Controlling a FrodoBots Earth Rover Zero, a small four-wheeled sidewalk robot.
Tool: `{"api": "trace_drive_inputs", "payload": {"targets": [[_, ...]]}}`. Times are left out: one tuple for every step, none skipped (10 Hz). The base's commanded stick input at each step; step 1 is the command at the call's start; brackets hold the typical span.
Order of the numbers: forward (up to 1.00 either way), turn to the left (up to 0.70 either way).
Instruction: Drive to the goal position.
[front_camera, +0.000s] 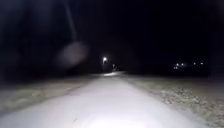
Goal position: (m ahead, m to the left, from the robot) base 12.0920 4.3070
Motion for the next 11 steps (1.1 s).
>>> {"api": "trace_drive_inputs", "payload": {"targets": [[0.70, 0.00], [0.70, 0.00], [0.70, 0.00], [0.70, 0.00], [0.70, 0.00], [0.70, 0.00], [0.70, 0.00], [0.70, 0.00], [0.70, 0.00], [0.70, 0.06], [0.70, 0.14]]}}
